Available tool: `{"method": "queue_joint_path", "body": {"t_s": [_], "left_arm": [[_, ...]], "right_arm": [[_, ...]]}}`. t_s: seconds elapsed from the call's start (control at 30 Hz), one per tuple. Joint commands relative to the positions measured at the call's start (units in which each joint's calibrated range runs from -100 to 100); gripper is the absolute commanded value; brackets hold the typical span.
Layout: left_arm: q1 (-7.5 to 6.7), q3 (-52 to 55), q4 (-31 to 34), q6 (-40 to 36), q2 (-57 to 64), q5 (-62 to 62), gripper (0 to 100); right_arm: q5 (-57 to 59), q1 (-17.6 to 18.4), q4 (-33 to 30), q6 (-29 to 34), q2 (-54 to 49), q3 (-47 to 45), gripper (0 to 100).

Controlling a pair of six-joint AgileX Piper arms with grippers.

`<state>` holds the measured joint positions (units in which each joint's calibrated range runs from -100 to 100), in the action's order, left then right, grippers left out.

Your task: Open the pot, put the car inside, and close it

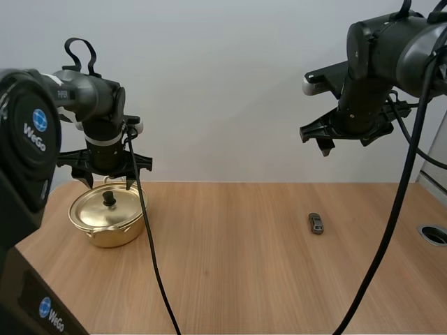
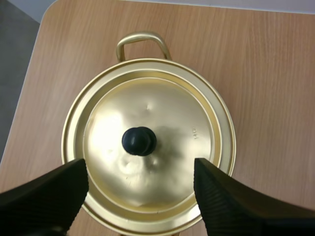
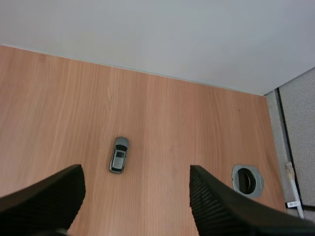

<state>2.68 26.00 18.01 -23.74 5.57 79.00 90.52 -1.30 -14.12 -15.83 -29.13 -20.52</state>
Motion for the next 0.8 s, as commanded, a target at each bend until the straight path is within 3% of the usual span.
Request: {"method": "queue_joint_path", "body": {"t_s": [0.0, 0.13, 0.67, 0.77], "left_arm": [[0.01, 0.0, 1.9, 0.0, -2.85, -2.6, 100], [0.01, 0.0, 5.92, -1.39, -6.2, -4.94, 100], [0.01, 0.0, 6.33, -1.39, -10.82, -9.28, 99], [0.01, 0.0, 6.33, -1.39, -10.82, -8.36, 73]], "right_arm": [[1.87, 0.01, -1.22, -0.07, 0.05, 0.05, 100], [2.44, 0.01, -2.9, 0.03, 0.05, 0.05, 100], [2.61, 0.01, -3.42, 0.03, 0.05, 0.05, 100], [2.61, 0.01, -3.42, 0.03, 0.05, 0.05, 100]]}}
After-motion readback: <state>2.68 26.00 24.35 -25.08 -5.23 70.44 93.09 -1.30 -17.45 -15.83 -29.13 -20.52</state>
